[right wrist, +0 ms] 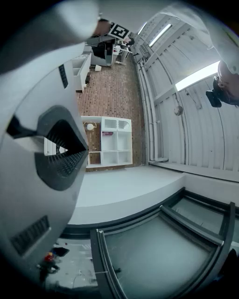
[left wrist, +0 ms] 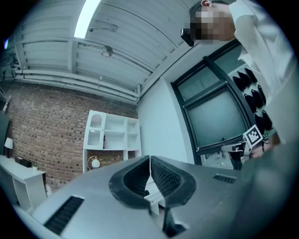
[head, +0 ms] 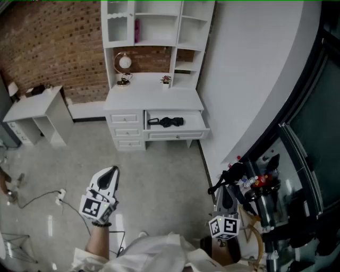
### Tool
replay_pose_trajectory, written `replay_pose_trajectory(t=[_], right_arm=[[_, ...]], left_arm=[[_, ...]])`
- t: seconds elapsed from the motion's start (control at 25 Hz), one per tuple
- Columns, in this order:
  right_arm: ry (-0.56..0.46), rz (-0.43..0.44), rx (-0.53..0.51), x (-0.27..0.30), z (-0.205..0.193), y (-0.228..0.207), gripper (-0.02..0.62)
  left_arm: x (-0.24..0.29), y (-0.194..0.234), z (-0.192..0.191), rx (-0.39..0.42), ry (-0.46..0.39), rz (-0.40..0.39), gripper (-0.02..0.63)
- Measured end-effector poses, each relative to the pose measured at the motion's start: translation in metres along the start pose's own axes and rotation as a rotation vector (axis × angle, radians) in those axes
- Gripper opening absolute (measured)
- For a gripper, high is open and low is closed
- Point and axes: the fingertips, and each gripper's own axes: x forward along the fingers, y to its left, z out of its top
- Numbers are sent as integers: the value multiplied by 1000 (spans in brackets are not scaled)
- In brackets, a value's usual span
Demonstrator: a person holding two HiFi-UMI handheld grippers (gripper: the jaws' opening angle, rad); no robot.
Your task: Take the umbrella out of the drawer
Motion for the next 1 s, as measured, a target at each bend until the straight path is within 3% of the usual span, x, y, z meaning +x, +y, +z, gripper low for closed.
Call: replay_pose_trajectory(t=[0.6,0.64,0.72,1.0], right_arm=[[-12,-35,7,9,3,22,17],[-12,-34,4,10,4,25,17],[-11,-40,3,11,5,30,17],[1,-63,-12,11,3,54,16]], left_arm=[[-1,16,-7,-21,5,-47,33],[0,17,-9,-27,10,-60,48],[3,18,-13,-43,22,-85,173],[0,32,-24,-73,15,-114,376]])
